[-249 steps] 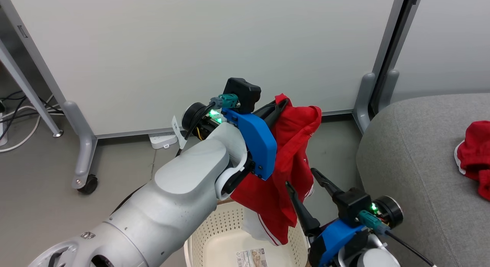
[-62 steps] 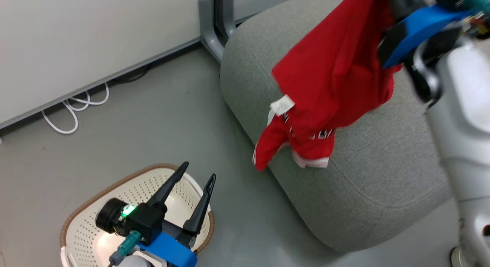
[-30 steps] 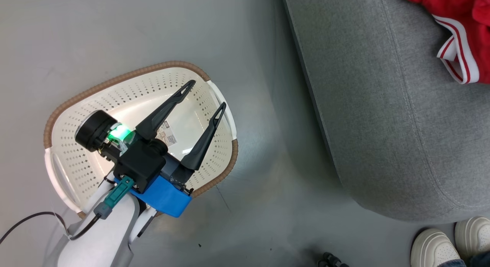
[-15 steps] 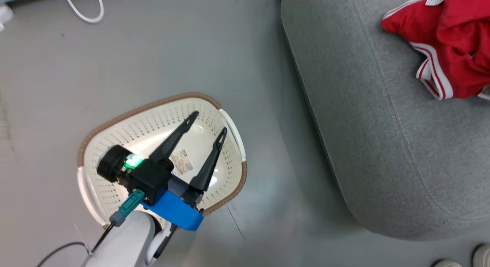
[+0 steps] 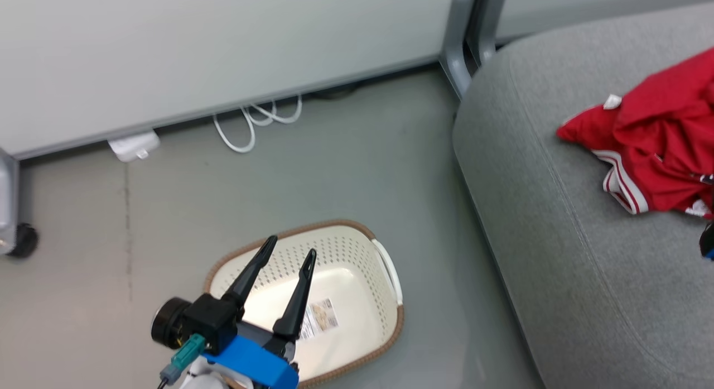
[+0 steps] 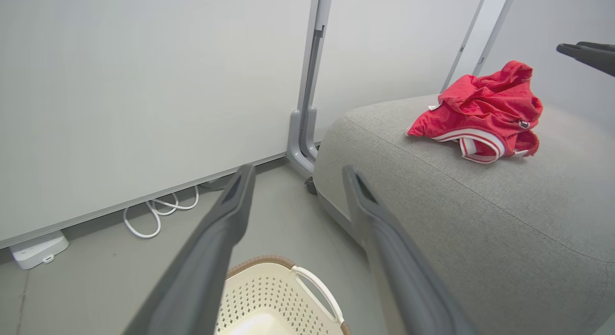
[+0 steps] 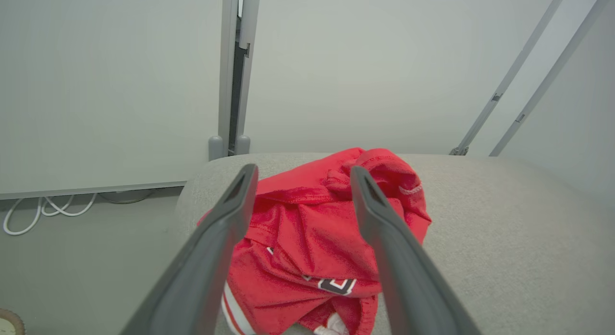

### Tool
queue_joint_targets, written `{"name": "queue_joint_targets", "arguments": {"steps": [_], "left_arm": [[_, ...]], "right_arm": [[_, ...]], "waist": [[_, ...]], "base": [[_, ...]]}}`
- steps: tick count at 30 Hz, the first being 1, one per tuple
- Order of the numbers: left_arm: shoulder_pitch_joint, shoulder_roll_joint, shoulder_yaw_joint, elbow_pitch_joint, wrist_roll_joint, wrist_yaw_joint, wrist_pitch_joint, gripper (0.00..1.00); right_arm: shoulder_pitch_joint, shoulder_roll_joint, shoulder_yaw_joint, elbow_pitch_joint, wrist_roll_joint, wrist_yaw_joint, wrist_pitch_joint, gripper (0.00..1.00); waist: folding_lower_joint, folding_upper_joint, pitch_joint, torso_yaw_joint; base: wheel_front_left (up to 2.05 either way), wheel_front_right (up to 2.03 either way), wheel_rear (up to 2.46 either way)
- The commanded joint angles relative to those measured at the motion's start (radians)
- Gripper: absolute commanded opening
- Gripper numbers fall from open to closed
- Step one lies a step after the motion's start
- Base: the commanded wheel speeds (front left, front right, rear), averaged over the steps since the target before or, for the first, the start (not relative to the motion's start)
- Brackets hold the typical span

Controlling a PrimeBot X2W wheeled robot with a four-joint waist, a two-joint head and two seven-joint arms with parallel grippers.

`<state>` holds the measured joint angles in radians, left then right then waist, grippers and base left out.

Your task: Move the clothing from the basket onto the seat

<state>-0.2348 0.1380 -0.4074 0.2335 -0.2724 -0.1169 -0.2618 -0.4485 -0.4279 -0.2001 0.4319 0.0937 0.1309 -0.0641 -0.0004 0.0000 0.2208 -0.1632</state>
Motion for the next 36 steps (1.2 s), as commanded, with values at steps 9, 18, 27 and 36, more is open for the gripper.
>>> {"name": "queue_joint_targets", "arguments": {"steps": [9, 18, 27, 36], "left_arm": [[0.122, -0.022, 0.081, 0.023, -0.002, -0.005, -0.004, 1.00], [0.185, -0.034, 0.164, 0.039, 0.010, -0.003, -0.004, 1.00], [0.188, -0.031, 0.249, 0.072, 0.013, -0.001, -0.004, 1.00], [0.197, -0.035, 0.295, 0.088, 0.018, -0.006, -0.004, 1.00]], "right_arm": [[0.330, 0.155, -0.017, -0.393, -0.056, 0.000, 0.084, 1.00], [0.525, 0.294, 0.033, -0.534, -0.112, 0.000, 0.069, 1.00], [0.577, 0.352, 0.079, -0.519, -0.134, 0.000, 0.042, 1.00], [0.590, 0.374, 0.083, -0.484, -0.132, 0.000, 0.021, 1.00]], "waist": [[0.0004, 0.0000, -0.187, 0.149], [0.0004, 0.0000, -0.236, 0.223], [0.0004, 0.0000, -0.252, 0.256], [0.0004, 0.0000, -0.256, 0.264]], "base": [[0.00, 0.00, 0.00], [0.00, 0.00, 0.00], [0.00, 0.00, 0.00], [0.00, 0.00, 0.00]]}}
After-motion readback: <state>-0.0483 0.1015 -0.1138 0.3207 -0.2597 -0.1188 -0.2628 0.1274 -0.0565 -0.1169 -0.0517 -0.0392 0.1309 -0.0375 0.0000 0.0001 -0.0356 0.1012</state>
